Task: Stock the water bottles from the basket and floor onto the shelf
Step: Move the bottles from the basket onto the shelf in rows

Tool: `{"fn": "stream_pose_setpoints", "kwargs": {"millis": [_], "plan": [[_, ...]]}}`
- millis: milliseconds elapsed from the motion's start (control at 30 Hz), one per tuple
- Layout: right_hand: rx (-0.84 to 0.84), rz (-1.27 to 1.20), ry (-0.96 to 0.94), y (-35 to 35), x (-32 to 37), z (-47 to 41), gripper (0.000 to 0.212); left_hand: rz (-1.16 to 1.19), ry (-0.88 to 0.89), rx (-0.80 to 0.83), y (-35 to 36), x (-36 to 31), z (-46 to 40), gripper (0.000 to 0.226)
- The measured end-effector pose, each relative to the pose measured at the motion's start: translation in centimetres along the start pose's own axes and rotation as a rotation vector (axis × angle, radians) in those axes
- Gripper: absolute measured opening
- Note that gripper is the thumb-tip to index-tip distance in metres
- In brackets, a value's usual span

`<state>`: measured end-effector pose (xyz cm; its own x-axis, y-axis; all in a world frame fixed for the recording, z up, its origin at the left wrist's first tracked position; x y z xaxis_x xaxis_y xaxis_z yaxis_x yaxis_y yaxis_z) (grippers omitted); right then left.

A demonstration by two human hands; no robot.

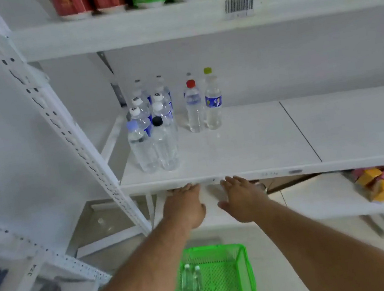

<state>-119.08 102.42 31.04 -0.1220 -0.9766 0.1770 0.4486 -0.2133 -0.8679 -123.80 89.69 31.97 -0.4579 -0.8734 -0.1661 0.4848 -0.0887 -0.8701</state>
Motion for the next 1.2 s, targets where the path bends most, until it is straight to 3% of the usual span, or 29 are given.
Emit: {"fn": "stream_pose_setpoints", "kwargs": {"millis": [267,600,933,1200], "plan": [[0.213,-0.146,0.023,13.0,-1.5,4.7,0.073,-0.007,-0.091,0.208,11.5,1.1,5.0,0.067],[0.352,-0.183,0.126,21.2,1.5,4.1,0.076,0.066,-0.121,0.377,20.0,8.1,5.9,0.063],[0.531,-0.396,0.263,31.0,10.6,-4.5,0.073,0.300,-0.156,0.580,29.7,22.5,0.6,0.067],[0.512,-0.520,0.296,43.4,7.4,-18.5,0.064,0.451,-0.187,0.585,43.6,25.3,-9.8,0.064]]}}
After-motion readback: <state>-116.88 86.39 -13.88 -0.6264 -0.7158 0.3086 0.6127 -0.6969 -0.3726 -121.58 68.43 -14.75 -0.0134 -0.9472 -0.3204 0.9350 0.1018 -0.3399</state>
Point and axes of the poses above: each hand's wrist, its own z-axis away from the middle knuckle, its own y-axis out of the palm, x = y × z, the point moved 10 cm from there along -z, towards the middle knuckle, and after that the axes turned 15 degrees about x, right-handed, at the moved point
